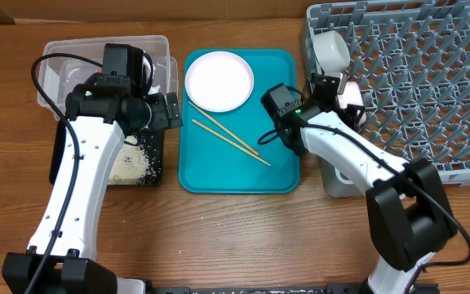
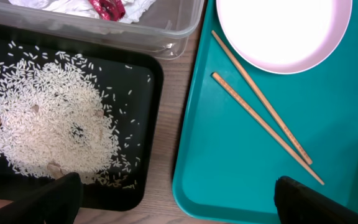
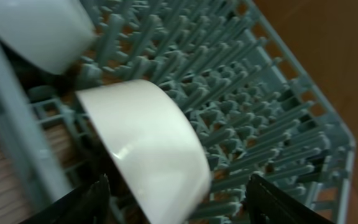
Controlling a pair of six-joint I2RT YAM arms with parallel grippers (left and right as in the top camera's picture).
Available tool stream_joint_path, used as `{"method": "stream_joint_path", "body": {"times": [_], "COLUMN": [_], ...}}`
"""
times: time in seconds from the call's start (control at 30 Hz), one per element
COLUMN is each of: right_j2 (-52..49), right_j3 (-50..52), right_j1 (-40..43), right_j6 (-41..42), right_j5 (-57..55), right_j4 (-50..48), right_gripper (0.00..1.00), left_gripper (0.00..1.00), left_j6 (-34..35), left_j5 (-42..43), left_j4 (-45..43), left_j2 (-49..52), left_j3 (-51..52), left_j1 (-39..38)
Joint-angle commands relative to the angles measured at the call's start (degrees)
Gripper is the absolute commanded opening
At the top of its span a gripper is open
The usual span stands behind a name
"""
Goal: Sort waste into correct bins and load items into the dishwasher
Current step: 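Move the right gripper to the white plate and grasp its edge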
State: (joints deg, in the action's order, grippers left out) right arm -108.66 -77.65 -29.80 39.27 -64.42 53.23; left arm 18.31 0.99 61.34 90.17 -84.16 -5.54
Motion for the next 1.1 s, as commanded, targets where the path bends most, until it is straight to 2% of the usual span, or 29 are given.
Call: {"method": "stream_joint_path", "body": {"times": [0.0,0.17,0.27,0.33,0.47,0.6,0.73,0.93,1.07], "right_j2": [4.6,4.7,4.3,3.0,-0.7,-6.4,-12.0,-19.7,-22.9], "right_j3": [-6.1,-9.6,-9.4,-9.4,-9.4,-10.2,-15.0,-23.4,-25.0], "right_j1": [-1.0,-1.6,-1.4,-1.1,-0.7,-0.7,-0.7,-0.7,-0.7], "right_j6": [-5.5,-5.5,-5.4,-2.9,4.5,7.8,8.7,8.3,8.3], "right_j5": [16.5,38.3,52.6,57.3,61.1,64.0,64.0,62.6,62.6], "right_j4": [-0.3,-5.7,-13.9,-19.2,-25.9,-31.2,-29.3,-24.4,-21.8], "right_gripper": [0.75,0.75,0.65,0.57,0.50,0.49,0.46,0.35,0.31], "left_gripper": [1.00,1.00,1.00,1.00,1.00,1.00,1.00,1.00,1.00], "left_j6": [0.5,0.5,0.6,0.5,0.6,0.5,0.6,0.6,0.6], "left_j5": [-0.5,-0.5,-0.5,-0.5,-0.5,-0.5,-0.5,-0.5,-0.5], "left_j4": [-0.1,-0.1,-0.1,-0.1,-0.1,-0.1,-0.1,-0.1,-0.1], "left_j2": [0.2,0.2,0.2,0.2,0.2,0.2,0.2,0.2,0.2], "left_j3": [-1.2,-1.2,-1.2,-1.2,-1.2,-1.2,-1.2,-1.2,-1.2], "left_j1": [-0.1,-0.1,-0.1,-0.1,-0.1,-0.1,-0.1,-0.1,-0.1]}}
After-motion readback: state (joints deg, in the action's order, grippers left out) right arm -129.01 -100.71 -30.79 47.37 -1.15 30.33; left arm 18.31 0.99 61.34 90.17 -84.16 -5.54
